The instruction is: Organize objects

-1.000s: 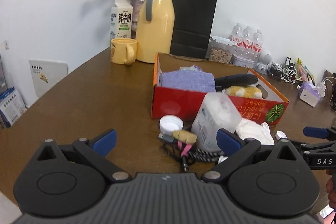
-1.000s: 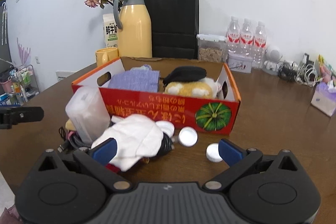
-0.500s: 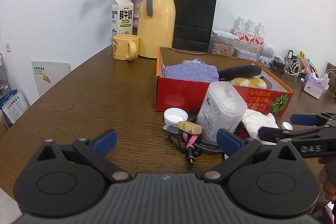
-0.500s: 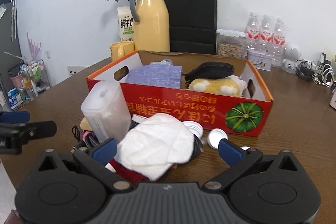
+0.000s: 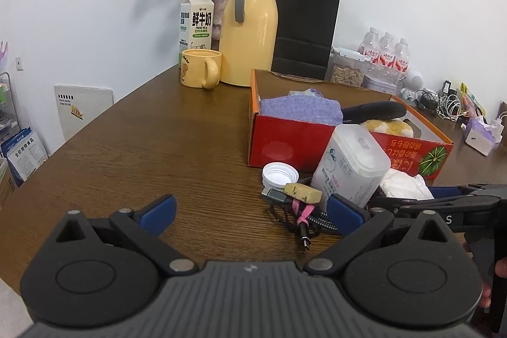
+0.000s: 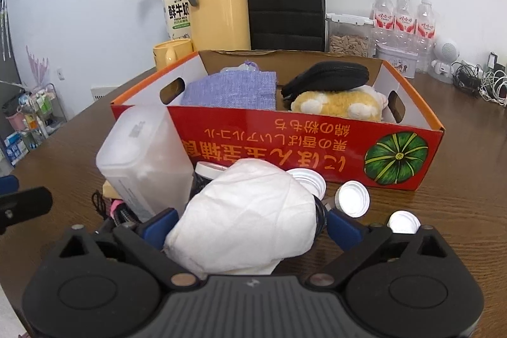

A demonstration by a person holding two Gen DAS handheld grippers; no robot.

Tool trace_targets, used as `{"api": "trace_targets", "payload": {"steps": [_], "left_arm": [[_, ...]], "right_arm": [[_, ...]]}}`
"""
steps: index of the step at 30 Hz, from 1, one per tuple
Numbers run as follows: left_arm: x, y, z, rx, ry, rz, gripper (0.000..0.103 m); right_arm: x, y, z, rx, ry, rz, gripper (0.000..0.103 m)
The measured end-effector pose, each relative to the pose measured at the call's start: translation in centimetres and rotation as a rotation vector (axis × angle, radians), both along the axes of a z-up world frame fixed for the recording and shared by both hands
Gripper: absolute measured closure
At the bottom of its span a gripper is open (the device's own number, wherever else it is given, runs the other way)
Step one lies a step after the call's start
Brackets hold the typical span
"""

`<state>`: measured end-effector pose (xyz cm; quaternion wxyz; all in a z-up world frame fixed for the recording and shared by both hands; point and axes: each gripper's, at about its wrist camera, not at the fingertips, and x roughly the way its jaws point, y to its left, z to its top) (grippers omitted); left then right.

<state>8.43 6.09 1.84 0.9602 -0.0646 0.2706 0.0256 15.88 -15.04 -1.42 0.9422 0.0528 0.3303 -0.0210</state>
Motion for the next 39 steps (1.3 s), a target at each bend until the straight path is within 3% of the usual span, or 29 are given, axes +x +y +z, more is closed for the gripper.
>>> {"api": "trace_targets", "payload": {"steps": [8,28,39], "left_arm": [[0.0,0.3,-0.2,-0.006,0.004,0.011,0.0],[0.1,-0.8,-0.4,0.013,0.015,-0.007,0.0],[1.5,-3.7,-0.3,0.047,0.01,-0.085,0.0]], "right_arm": [[-0.9,-0.4,0.1,0.04,-0.028,0.006,0.023],[-3.6,-1.1,1.1,0.035,-0.127,0.005,0.025],[-5.1,-2.8,1.6,0.032,-0.184,-0.019,0.025]]}}
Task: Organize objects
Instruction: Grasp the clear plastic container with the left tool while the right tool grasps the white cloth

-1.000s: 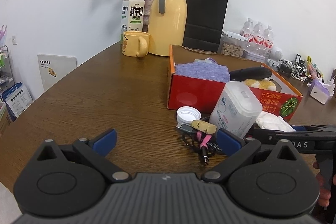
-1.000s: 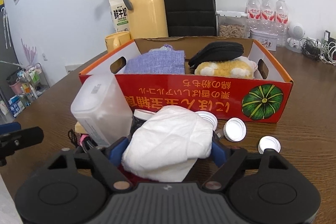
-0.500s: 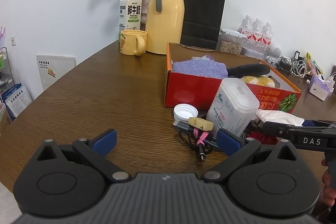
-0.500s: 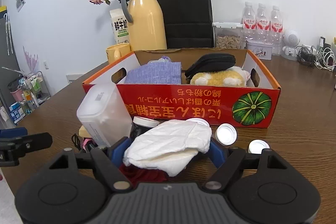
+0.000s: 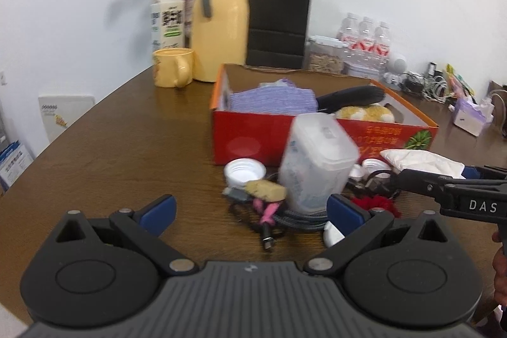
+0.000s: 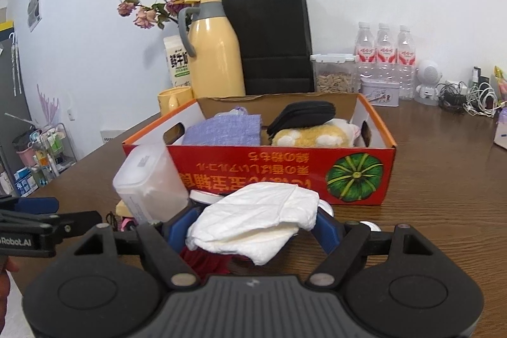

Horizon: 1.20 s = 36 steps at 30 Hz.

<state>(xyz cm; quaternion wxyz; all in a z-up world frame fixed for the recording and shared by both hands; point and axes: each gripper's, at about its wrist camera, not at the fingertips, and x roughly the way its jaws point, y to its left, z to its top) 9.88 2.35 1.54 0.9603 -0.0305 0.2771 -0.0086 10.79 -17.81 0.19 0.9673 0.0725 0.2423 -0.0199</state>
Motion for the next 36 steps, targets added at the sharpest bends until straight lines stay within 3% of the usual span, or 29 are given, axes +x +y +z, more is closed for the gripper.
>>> {"api": "trace_targets", "payload": {"steps": [7,15,20,24,30,32,36], "left_arm": [[1.8,-2.9,-0.6,0.022,-0.01,-0.049,0.0],[3.6,-5.1,-1.5,0.05,-0.049,-0.023,0.001],[4.2,-5.3,-1.7,0.051,-0.061,-0.032,0.024],[4.5,-5.5,-1.8,0.045,-0.056,-0.047,0.052],[4.2,-5.3,-1.7,0.035,-0.076,-0.049,0.057],[4.0,-5.3,-1.4,0.047,-0.08,-0.055,0.058],[3.9,-5.0,-0.9,0.047,-0.081,-0.06,0.058]], "right_arm": [[-0.8,-1.4,0.2,0.003,-0.027,-0.025,0.026],[-0.9,-2.4,0.0,0.01,-0.038,-0.039,0.026],[-1.0,-2.6,-0.1,0.007,-0.046,-0.033,0.026],[-1.0,-2.6,-0.2,0.011,-0.048,-0.027,0.026],[-1.1,-2.5,-0.1,0.009,-0.055,-0.024,0.028],[-1.1,-2.5,0.0,0.009,-0.059,-0.018,0.039],[-0.9,-2.5,0.0,0.004,-0.056,-0.015,0.045]]}}
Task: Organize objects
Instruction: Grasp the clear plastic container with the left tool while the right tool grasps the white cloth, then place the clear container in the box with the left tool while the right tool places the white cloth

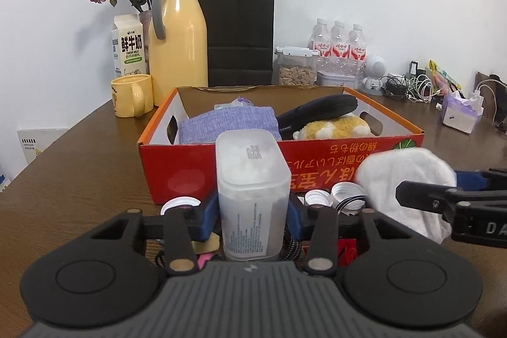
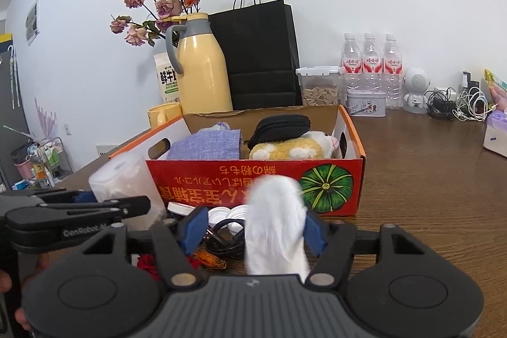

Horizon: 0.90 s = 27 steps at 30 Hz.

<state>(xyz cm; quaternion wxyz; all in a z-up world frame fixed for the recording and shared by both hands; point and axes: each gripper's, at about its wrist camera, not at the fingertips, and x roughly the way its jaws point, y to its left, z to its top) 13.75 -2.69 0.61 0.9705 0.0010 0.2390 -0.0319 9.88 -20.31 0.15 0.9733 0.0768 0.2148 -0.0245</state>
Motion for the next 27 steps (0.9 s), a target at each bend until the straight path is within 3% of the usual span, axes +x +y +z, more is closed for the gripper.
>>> {"api": "trace_targets", "payload": {"steps": [5,8,10,11,13,14,15,25,26,27], "left_arm": [[-0.1,0.2,0.2,-0.007,-0.001,-0.004,0.059],[-0.2,0.3,0.2,-0.009,-0.001,-0.004,0.059],[-0.2,0.3,0.2,-0.011,-0.001,-0.002,0.059],[-0.3,0.4,0.2,-0.013,0.0,-0.002,0.059],[-0.4,0.4,0.2,-0.014,0.004,-0.001,0.059],[-0.5,0.5,0.2,-0.013,0.005,-0.003,0.059],[-0.5,0.5,0.2,-0.013,0.005,-0.003,0.059],[-0.8,0.7,0.2,-0.015,0.002,-0.01,0.059],[-0.9,0.7,0.2,-0.017,0.002,-0.011,0.059],[-0.9,0.7,0.2,-0.018,0.001,-0.012,0.059]], "right_arm": [[0.3,-0.1,-0.4,0.0,0.02,0.001,0.051],[0.4,0.0,-0.5,-0.005,0.031,0.006,0.073],[0.6,-0.1,-0.7,-0.002,0.047,0.015,0.076],[0.6,-0.1,-0.8,-0.002,0.052,0.012,0.075],[0.7,-0.1,-0.9,-0.005,0.062,0.008,0.048],[0.7,0.0,-0.9,-0.009,0.062,0.008,0.02],[0.6,0.2,-0.9,-0.02,0.057,0.014,0.013],[2.9,2.6,-3.1,-0.151,0.192,0.047,0.019],[2.9,2.6,-3.1,-0.152,0.196,0.052,0.022],[2.9,2.7,-3.1,-0.154,0.2,0.056,0.031]]}}
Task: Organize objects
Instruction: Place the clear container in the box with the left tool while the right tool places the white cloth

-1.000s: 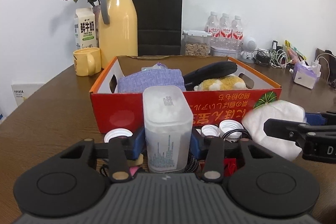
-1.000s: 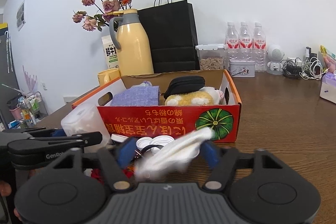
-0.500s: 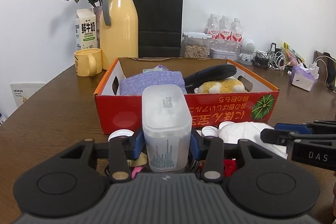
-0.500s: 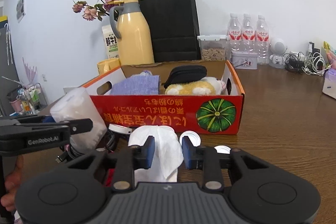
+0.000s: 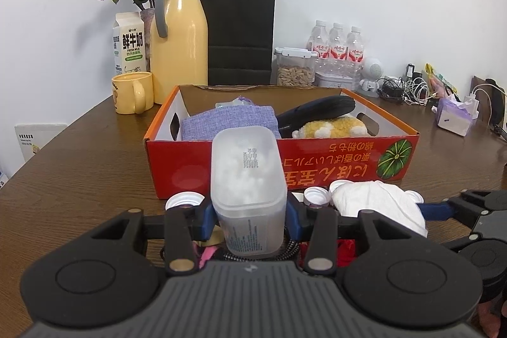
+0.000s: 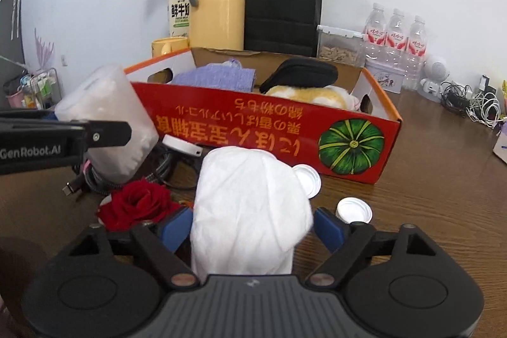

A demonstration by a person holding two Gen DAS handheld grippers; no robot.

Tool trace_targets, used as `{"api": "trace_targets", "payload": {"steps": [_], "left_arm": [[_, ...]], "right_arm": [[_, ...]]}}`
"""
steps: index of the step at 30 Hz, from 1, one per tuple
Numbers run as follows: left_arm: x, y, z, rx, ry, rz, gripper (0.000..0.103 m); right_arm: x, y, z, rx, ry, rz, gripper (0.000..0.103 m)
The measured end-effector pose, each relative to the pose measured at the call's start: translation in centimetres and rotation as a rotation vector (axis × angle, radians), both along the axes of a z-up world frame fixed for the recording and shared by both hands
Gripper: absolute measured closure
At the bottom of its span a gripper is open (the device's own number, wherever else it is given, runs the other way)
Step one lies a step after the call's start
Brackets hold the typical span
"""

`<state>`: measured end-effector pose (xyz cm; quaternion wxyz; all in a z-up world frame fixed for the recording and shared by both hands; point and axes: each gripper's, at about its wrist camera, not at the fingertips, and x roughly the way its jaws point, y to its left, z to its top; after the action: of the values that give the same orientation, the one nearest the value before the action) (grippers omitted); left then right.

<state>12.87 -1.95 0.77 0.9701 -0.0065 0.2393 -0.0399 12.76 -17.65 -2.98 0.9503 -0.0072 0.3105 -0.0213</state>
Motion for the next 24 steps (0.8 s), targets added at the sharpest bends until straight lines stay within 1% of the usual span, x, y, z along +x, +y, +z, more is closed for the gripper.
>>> {"api": "trace_targets", "payload": {"steps": [1,9,14,16,24], "left_arm": [[0.0,0.0,0.0,-0.001,0.0,-0.001,0.06],[-0.2,0.2,0.4,0.001,-0.011,-0.006,0.06],[-0.2,0.1,1.0,0.002,-0.021,-0.012,0.06],[-0.3,-0.1,1.4,0.008,-0.032,-0.016,0.062],[-0.1,-0.3,3.2,0.017,-0.059,-0.039,0.062]], "right_arm": [[0.0,0.0,0.0,-0.001,0.004,0.002,0.035],[-0.9,-0.3,1.1,0.004,-0.042,-0.007,0.039],[-1.3,-0.4,2.1,0.006,-0.075,-0.006,0.04],[-1.3,-0.5,2.6,0.007,-0.087,-0.006,0.04],[-0.8,-0.5,4.4,0.011,-0.133,0.008,0.04]]}}
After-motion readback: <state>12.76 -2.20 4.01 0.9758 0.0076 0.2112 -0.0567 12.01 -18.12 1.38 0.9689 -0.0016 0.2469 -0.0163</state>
